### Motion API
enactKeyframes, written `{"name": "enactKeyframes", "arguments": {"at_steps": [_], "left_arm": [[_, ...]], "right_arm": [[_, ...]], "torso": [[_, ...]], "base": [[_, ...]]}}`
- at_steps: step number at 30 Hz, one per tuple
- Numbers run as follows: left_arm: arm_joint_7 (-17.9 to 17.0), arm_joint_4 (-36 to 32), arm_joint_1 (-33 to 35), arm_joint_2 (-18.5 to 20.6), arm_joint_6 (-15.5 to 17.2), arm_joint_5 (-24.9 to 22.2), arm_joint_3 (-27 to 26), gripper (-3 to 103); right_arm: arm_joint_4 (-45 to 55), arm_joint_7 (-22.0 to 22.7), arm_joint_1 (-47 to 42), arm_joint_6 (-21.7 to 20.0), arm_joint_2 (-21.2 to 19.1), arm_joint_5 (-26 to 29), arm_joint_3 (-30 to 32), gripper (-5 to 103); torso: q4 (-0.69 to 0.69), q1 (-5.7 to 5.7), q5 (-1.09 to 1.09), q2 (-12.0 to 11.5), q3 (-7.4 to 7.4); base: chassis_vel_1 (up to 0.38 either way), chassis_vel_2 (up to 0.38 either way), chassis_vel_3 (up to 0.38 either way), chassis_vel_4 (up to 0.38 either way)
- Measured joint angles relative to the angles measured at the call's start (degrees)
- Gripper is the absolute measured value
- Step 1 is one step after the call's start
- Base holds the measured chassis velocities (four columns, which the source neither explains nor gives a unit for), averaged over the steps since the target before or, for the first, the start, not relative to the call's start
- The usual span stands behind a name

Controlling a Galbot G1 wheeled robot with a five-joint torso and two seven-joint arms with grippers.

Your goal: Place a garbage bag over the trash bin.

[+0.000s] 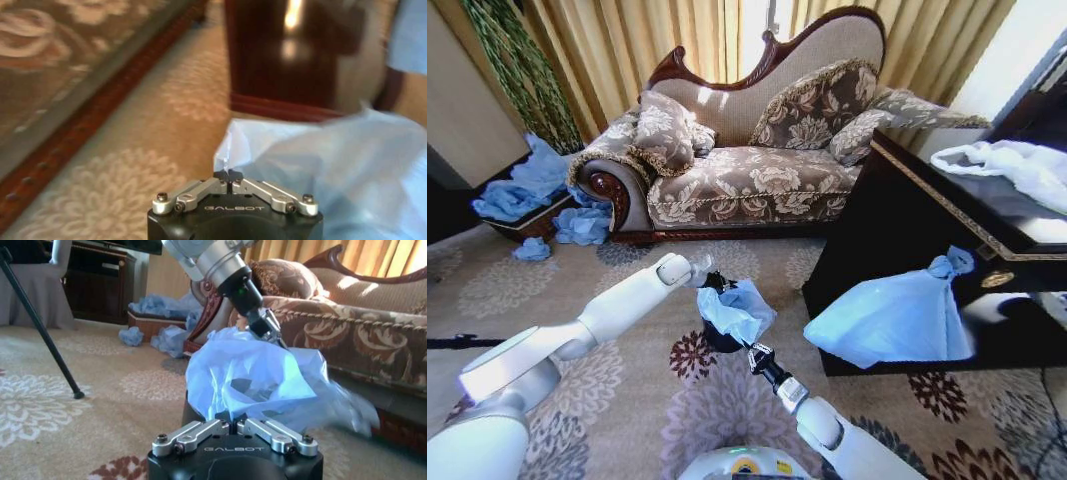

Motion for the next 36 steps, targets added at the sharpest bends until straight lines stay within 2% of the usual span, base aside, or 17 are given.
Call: {"name": "enactKeyframes", "arguments": {"at_steps": [2, 4, 10, 12, 16, 17, 19, 21, 22, 25, 26, 27, 29, 30, 32, 33, 36], "left_arm": [[-1.06, 0.16, 0.0, -0.22, 0.44, -0.79, -0.36, 0], [-4.66, 0.61, -0.08, -0.94, 2.01, -3.88, -1.77, 0], [-7.8, -0.98, 1.07, 0.05, 3.93, -6.6, -3.23, 0], [-9.34, -3.64, 3.29, 1.87, 5.39, -8.22, -4.44, 0], [-10.33, -5.96, 5.61, 3.6, 6.41, -9.09, -6.18, 0], [-11.06, -7.25, 7.17, 4.52, 7.15, -9.73, -7.44, 0], [-11.48, -7.91, 8.12, 5.02, 7.43, -9.95, -8.44, 0], [-13.05, -9.68, 10.97, 6.31, 7.81, -10.5, -11.9, 0], [-13.05, -9.68, 10.97, 6.31, 7.81, -10.5, -11.9, 0], [-16.07, -11.34, 13.72, 7.36, 8.31, -11.95, -15.92, 0], [-18.23, -12.02, 14.75, 7.51, 8.74, -13.0, -17.48, 0], [-18.23, -12.02, 14.75, 7.51, 8.74, -13.0, -17.48, 0], [-23.81, -13.89, 17.04, 7.55, 10.13, -16.37, -20.48, 0], [-23.81, -13.89, 17.04, 7.55, 10.13, -16.37, -20.48, 0], [-27.85, -16.15, 19.2, 7.76, 11.09, -18.99, -22.04, 0], [-27.85, -16.15, 19.2, 7.76, 11.09, -18.99, -22.04, 0], [-32.6, -20.0, 22.24, 8.18, 12.89, -23.16, -23.87, 0]], "right_arm": [[0.07, -0.09, -0.09, 0.07, -0.09, -0.07, 0.16, 0], [0.35, -0.76, -0.46, 0.49, -0.31, -0.17, 1.04, 0], [-0.17, -3.52, -0.69, 2.41, -0.48, -0.25, 3.18, 0], [-1.34, -6.31, -0.11, 4.49, -0.48, -0.18, 4.7, 0], [-2.98, -8.91, 1.13, 7.09, -0.45, -0.38, 5.44, 0], [-4.42, -10.66, 2.1, 9.52, -0.3, -0.71, 5.68, 0], [-5.45, -11.89, 2.67, 11.17, -0.13, -1.02, 5.87, 0], [-7.4, -15.12, 4.16, 14.19, 0.09, -1.7, 6.37, 0], [-7.4, -15.12, 4.16, 14.19, 0.09, -1.7, 6.37, 0], [-7.56, -16.21, 5.51, 14.87, -0.24, -1.43, 6.06, 0], [-7.63, -16.34, 6.16, 14.88, -0.29, -1.23, 5.9, 0], [-7.63, -16.34, 6.16, 14.88, -0.29, -1.23, 5.9, 0], [-8.0, -16.91, 7.56, 14.91, -0.39, -0.79, 5.59, 0], [-8.0, -16.91, 7.56, 14.91, -0.39, -0.79, 5.59, 0], [-8.87, -17.67, 9.4, 15.41, -0.54, -0.03, 4.62, 0], [-8.87, -17.67, 9.4, 15.41, -0.54, -0.03, 4.62, 0], [-10.81, -19.1, 12.91, 16.68, -0.77, 0.55, 2.37, 0]], "torso": [[0.0, 0.0, 0.0, 0.0, 0.0], [-0.01, 0.0, 0.0, 0.0, 0.0], [-0.01, 0.0, 0.0, 0.0, 0.0], [0.01, 0.0, 0.0, 0.0, 0.0], [0.0, 0.0, 0.0, 0.0, 0.0], [0.02, 0.0, 0.0, 0.0, 0.0], [0.02, 0.0, 0.0, 0.0, 0.0], [0.01, 0.0, 0.0, 0.0, 0.0], [0.01, 0.0, 0.0, 0.0, 0.0], [0.01, 0.0, -0.01, 0.0, 0.0], [0.01, 0.0, 0.0, 0.0, 0.0], [0.01, 0.0, 0.0, 0.0, 0.0], [0.0, 0.0, -0.01, 0.0, 0.0], [0.0, 0.0, -0.01, 0.0, 0.0], [-0.01, 0.0, 0.0, 0.0, 0.0], [-0.01, 0.0, 0.0, 0.0, 0.0], [0.01, 0.0, 0.01, 0.0, 0.0]], "base": [[0.0, 0.0, 0.0, 0.0], [0.0, 0.0, 0.0, 0.0], [0.0, 0.0, 0.0, 0.0], [0.0, 0.0, 0.0, 0.0], [0.0, 0.0, 0.0, 0.0], [0.0, 0.0, 0.0, 0.0], [0.0, 0.0, 0.0, 0.0], [0.0, 0.0, 0.0, 0.0], [0.0, 0.0, 0.0, 0.0], [0.0, 0.0, 0.0, 0.0], [0.0, 0.0, 0.0, 0.0], [0.0, 0.0, 0.0, 0.0], [0.0, 0.0, 0.0, 0.0], [0.0, 0.0, 0.0, 0.0], [0.0, 0.0, 0.0, 0.0], [0.0, 0.0, 0.0, 0.0], [0.0, 0.0, 0.0, 0.0]]}}
